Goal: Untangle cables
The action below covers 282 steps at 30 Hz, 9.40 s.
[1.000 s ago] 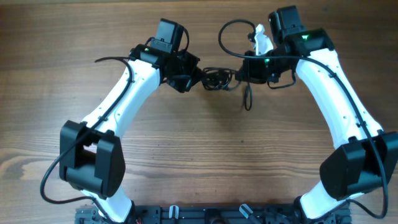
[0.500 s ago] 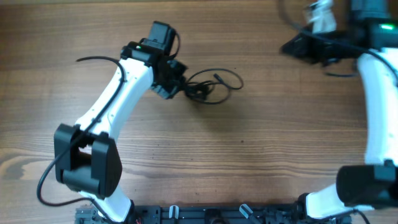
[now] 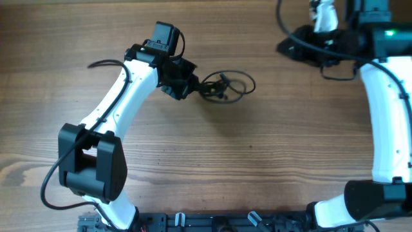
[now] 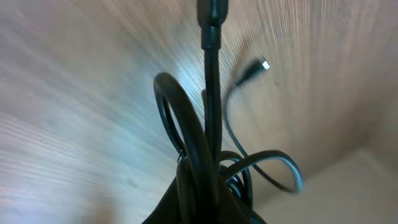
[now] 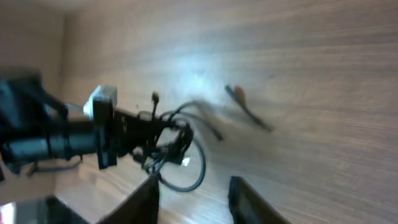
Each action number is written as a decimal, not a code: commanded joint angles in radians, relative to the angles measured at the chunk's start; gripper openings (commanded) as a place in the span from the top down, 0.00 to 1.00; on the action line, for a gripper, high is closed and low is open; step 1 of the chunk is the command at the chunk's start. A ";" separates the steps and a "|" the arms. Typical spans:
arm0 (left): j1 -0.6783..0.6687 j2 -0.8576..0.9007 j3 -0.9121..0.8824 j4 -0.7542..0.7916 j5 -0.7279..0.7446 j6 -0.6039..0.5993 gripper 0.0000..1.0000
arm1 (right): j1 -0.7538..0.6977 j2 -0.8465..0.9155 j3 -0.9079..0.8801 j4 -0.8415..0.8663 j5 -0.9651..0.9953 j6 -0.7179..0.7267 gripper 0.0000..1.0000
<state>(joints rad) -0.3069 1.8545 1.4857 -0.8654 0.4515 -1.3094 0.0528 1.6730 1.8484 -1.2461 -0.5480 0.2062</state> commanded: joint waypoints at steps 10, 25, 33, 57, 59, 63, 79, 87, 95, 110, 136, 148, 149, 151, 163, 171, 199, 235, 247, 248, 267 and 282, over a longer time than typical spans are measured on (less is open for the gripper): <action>0.015 -0.009 0.005 0.274 0.273 -0.599 0.96 | 0.147 0.038 0.008 0.005 0.032 -0.015 0.43; 0.014 -0.009 0.005 0.388 0.274 -0.722 0.96 | 0.208 0.142 -0.011 0.184 0.118 0.174 0.43; 0.014 -0.009 0.005 0.387 0.272 -0.722 0.96 | 0.237 0.209 -0.011 0.246 0.133 0.240 0.66; 0.014 -0.009 0.005 0.382 0.230 -0.714 0.96 | 0.314 0.267 -0.010 0.233 0.171 0.238 0.96; 0.014 -0.009 0.005 0.364 0.174 -0.710 0.96 | 0.305 0.254 -0.009 0.217 0.150 0.217 0.96; 0.014 -0.009 0.005 0.237 -0.043 -0.702 0.96 | 0.268 0.195 -0.008 0.179 0.059 0.136 0.96; 0.014 -0.009 0.005 0.027 -0.401 -0.219 0.96 | -0.126 -0.077 -0.003 0.072 -0.183 0.011 0.96; 0.014 -0.009 0.005 -0.007 -0.396 -0.133 0.96 | -0.280 -0.068 -0.003 0.137 0.021 0.137 0.95; 0.014 -0.009 0.005 0.028 -0.274 -0.138 0.96 | -0.192 -0.049 -0.005 0.097 0.005 0.054 0.94; 0.010 -0.009 0.005 0.061 -0.115 -0.450 0.96 | 0.060 -0.025 -0.005 0.075 0.035 -0.033 0.54; 0.261 -0.009 0.005 0.069 0.363 -0.426 0.96 | 0.407 0.257 -0.018 0.311 0.080 -0.317 0.66; 0.267 -0.009 0.005 0.069 0.455 -0.423 0.96 | 0.439 0.259 -0.144 0.433 0.074 -0.424 0.58; 0.267 -0.009 0.005 0.069 0.458 -0.423 0.96 | 0.439 0.259 -0.160 0.448 0.073 -0.424 0.58; 0.267 -0.009 0.005 0.069 0.458 -0.423 0.96 | 0.439 0.259 -0.183 0.470 0.073 -0.423 0.57; 0.267 -0.009 0.005 0.068 0.368 -0.423 0.96 | 0.439 0.249 -0.206 0.502 0.015 -0.304 0.96; 0.271 -0.009 0.005 0.068 0.311 -0.426 0.96 | 0.437 0.088 -0.205 0.428 -0.067 -0.277 0.96; 0.270 -0.009 0.005 0.142 0.310 0.153 0.96 | 0.026 -0.081 -0.206 0.222 0.497 0.205 0.96; 0.118 -0.009 0.005 0.292 0.599 1.430 0.96 | 0.109 0.032 -0.205 0.293 -0.302 -0.410 0.32; 0.115 -0.009 0.005 0.463 0.728 1.149 0.96 | 0.233 0.059 -0.208 0.312 -0.109 -0.361 0.58; 0.115 -0.009 0.005 0.474 0.727 1.126 0.96 | 0.237 0.066 -0.208 0.318 -0.109 -0.360 0.60; 0.114 -0.009 0.005 0.465 0.764 1.114 0.78 | 0.243 0.137 -0.208 0.409 -0.096 -0.255 0.96; 0.114 -0.009 0.005 0.464 0.755 1.114 0.96 | 0.242 0.137 -0.208 0.416 -0.060 -0.152 0.96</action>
<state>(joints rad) -0.1898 1.8523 1.4872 -0.4034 1.1645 -0.1967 0.2893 1.7870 1.6379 -0.8360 -0.6491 -0.0101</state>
